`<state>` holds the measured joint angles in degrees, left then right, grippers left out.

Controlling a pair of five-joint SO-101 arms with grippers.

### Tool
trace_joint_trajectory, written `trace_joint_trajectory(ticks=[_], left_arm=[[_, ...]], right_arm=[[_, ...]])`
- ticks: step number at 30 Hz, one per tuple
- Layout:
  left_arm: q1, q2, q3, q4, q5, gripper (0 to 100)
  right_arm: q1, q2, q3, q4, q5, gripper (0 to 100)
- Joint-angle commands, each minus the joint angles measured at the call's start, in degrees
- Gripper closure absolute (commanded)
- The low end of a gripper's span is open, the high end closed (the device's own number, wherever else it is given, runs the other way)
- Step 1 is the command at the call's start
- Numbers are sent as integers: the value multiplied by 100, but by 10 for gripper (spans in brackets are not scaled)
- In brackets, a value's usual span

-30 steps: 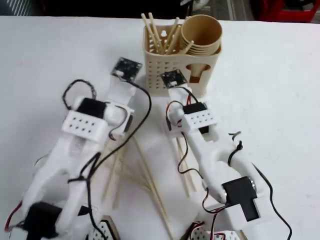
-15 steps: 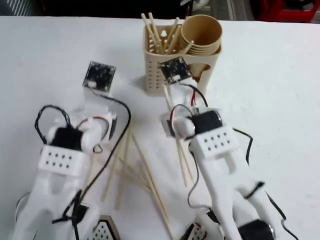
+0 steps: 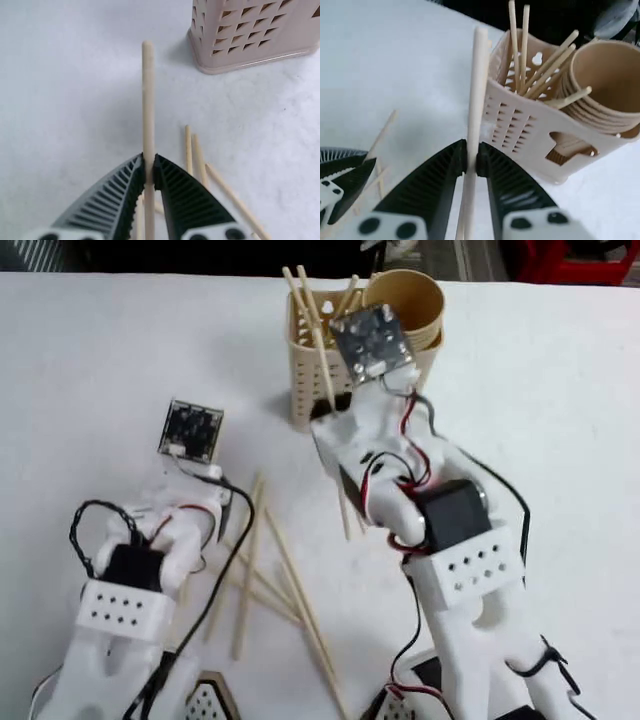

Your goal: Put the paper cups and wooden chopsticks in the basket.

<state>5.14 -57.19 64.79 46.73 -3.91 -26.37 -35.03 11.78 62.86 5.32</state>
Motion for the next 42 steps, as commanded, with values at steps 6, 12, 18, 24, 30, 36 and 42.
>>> trace_joint_trajectory(ticks=[6, 12, 18, 24, 30, 36, 42], left_arm=[[-66, -444, 176, -132, 9, 977], [-75, -426, 193, -105, -18, 977], [-75, -426, 193, -105, -26, 977], [-75, -418, 193, -123, -18, 977], [-75, -418, 193, -123, -26, 977], [-75, -418, 193, -123, -26, 977], [-75, -435, 193, -123, -26, 977]], right_arm=[[-22, 884, -1811, -822, 35, 981], [145, 1604, -2655, -1833, 62, 981], [523, 2255, -3262, -2756, 26, 981], [760, 2985, -3314, -3758, 26, 981], [760, 3829, -3305, -4092, 62, 981], [769, 4356, -3305, -4057, 70, 978], [822, 4479, -3314, -3881, 79, 976]])
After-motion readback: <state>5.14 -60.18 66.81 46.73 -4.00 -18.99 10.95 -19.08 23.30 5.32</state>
